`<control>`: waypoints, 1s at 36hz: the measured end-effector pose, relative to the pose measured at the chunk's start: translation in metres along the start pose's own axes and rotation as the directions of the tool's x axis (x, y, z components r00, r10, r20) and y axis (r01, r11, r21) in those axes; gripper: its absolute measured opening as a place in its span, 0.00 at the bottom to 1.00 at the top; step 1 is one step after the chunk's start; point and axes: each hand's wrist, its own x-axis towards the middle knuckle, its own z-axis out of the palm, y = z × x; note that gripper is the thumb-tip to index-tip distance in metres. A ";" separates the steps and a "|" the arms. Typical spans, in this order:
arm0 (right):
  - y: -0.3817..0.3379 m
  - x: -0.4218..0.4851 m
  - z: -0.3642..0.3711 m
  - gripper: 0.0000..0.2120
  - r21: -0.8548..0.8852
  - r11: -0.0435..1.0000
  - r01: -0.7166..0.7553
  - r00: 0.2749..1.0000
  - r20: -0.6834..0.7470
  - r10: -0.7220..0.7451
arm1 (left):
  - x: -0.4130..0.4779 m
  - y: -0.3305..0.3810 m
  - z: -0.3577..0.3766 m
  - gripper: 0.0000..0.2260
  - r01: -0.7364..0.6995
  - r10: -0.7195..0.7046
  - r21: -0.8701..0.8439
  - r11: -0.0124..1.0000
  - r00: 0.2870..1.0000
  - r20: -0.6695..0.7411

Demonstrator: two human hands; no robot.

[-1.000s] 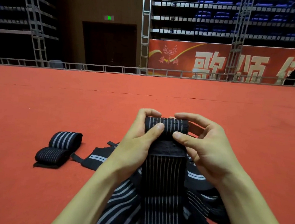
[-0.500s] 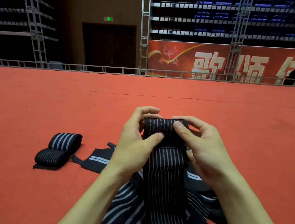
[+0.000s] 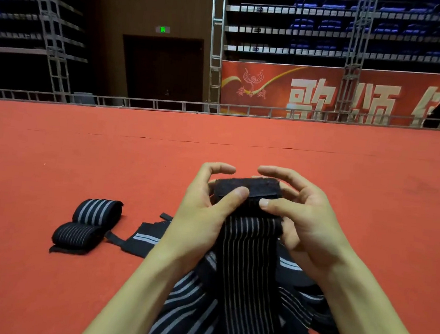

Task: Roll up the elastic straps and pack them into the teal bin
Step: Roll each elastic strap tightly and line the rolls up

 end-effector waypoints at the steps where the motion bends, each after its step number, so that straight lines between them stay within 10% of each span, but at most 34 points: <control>1: 0.000 0.000 0.000 0.19 0.007 1.000 -0.008 1.000 0.013 0.008 | 0.000 0.000 0.000 0.13 -0.031 0.031 0.001 1.000 0.999 -0.010; 12: 0.007 -0.003 0.007 0.08 -0.308 0.951 0.033 0.999 0.030 -0.025 | -0.003 0.001 -0.001 0.14 -0.037 0.013 0.147 0.988 0.987 0.163; 25: 0.012 0.000 0.013 0.13 -0.219 0.976 0.008 0.999 -0.039 -0.016 | 0.001 -0.002 -0.004 0.16 -0.320 0.269 0.313 0.894 0.943 0.196; 29: 0.013 0.001 0.011 0.02 -0.198 0.979 0.049 0.995 -0.076 -0.065 | -0.001 -0.001 -0.001 0.15 -0.192 0.162 0.177 0.965 0.972 0.169; 36: 0.014 -0.001 0.012 0.13 -0.186 0.976 0.112 0.994 0.005 -0.113 | 0.000 0.004 0.006 0.12 0.223 -0.223 -0.009 0.975 0.975 0.017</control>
